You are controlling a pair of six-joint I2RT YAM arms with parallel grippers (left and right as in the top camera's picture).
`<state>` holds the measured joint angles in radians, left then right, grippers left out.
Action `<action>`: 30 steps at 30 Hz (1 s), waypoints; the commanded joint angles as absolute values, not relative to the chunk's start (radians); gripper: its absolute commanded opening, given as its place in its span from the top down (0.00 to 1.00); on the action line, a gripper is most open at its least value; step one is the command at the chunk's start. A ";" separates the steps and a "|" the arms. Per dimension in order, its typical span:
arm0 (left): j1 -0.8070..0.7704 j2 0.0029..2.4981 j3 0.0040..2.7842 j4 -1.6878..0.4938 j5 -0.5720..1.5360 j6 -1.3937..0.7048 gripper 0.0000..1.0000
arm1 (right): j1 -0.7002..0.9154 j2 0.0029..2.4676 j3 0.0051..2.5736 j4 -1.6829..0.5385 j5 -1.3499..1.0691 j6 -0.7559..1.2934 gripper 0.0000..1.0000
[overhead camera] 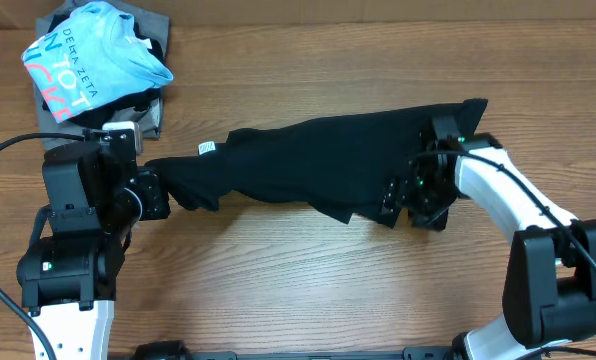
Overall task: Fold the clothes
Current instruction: 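Pull the grippers apart to stretch the shirt horizontally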
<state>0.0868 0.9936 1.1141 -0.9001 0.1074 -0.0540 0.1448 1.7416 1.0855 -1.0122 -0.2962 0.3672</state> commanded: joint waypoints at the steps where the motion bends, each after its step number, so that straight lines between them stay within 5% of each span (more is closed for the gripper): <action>1: 0.093 0.995 1.129 -0.898 0.109 -0.072 0.96 | 0.147 1.715 1.034 -0.933 -0.315 0.398 0.25; 19: 0.093 0.995 1.129 -0.912 0.108 -0.067 0.96 | 0.228 1.782 0.986 -0.780 -0.236 0.500 0.46; 24: 0.093 0.995 1.129 -0.912 0.108 -0.067 0.96 | 0.236 1.801 0.981 -0.781 -0.204 0.516 0.72; 26: 0.093 0.995 1.129 -0.912 0.108 -0.067 0.96 | 0.236 1.801 0.981 -0.783 -0.191 0.532 0.96; 30: 0.093 0.991 1.133 -0.912 0.121 -0.067 0.96 | 0.226 1.791 0.992 -0.807 -0.191 0.536 0.96</action>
